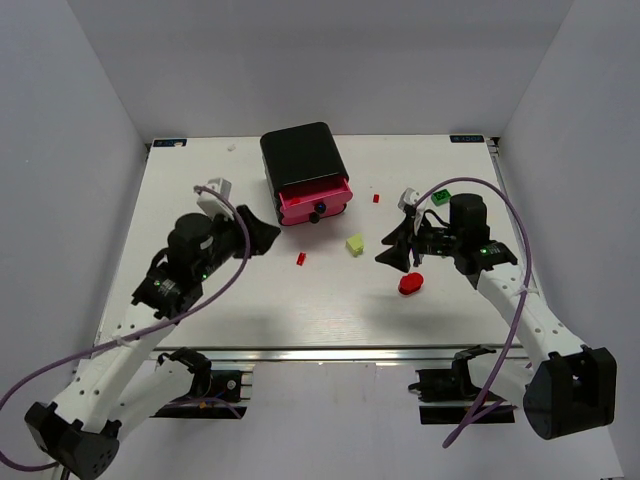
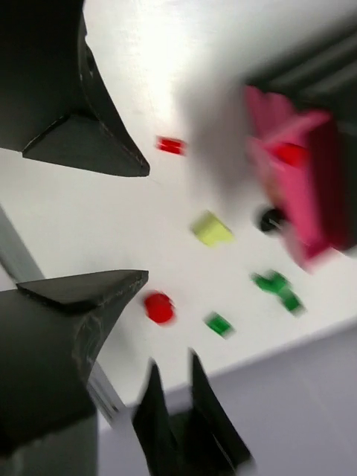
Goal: Sort the legos into containers by color
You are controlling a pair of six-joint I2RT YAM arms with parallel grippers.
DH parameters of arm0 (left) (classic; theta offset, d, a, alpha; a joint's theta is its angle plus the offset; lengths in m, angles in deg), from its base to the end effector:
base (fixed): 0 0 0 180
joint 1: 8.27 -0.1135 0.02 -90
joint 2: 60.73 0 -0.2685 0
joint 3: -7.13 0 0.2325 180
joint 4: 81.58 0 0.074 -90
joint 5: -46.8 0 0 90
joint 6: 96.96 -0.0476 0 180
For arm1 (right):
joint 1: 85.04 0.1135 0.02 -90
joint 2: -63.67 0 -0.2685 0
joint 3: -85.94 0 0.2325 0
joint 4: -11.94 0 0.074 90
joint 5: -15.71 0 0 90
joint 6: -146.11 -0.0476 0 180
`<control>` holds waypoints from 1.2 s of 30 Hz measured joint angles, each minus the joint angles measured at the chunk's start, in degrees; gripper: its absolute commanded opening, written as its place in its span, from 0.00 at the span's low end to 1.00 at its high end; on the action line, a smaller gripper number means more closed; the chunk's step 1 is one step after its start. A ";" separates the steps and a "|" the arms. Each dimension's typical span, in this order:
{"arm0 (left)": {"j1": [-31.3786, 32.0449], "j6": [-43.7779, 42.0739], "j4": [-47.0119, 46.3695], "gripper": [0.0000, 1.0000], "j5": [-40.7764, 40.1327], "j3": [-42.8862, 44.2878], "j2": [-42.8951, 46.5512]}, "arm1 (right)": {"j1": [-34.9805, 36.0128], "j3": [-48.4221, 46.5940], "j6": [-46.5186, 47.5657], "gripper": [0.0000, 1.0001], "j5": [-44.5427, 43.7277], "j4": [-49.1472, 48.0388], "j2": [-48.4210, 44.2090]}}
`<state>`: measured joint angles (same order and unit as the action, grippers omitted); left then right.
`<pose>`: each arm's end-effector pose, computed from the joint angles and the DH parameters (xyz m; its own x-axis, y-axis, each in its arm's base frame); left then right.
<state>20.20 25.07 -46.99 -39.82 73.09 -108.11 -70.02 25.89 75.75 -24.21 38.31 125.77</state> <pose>0.1528 -0.0861 0.3516 -0.4843 -0.3396 -0.8063 0.3171 0.7908 -0.5236 0.2017 0.0919 0.2927 -0.1581 -0.2657 -0.9510 -0.9247 0.3776 0.0482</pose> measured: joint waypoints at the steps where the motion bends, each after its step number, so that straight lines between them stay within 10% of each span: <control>1: 0.00 0.44 0.17 0.66 0.31 -2.89 0.09 | 0.00 0.00 0.37 0.60 -0.35 0.28 0.09; 16: 10.19 3.65 -4.96 0.72 -10.10 -13.62 -14.29 | -0.02 0.00 3.78 0.63 -4.55 1.81 3.78; 36: 18.25 -4.37 -14.60 0.71 -31.82 -2.60 -43.78 | -0.26 0.00 4.59 0.64 -4.35 2.14 2.84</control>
<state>38.45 20.70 -61.59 -71.65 70.49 -151.89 -70.28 25.89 80.34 -28.56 40.45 128.62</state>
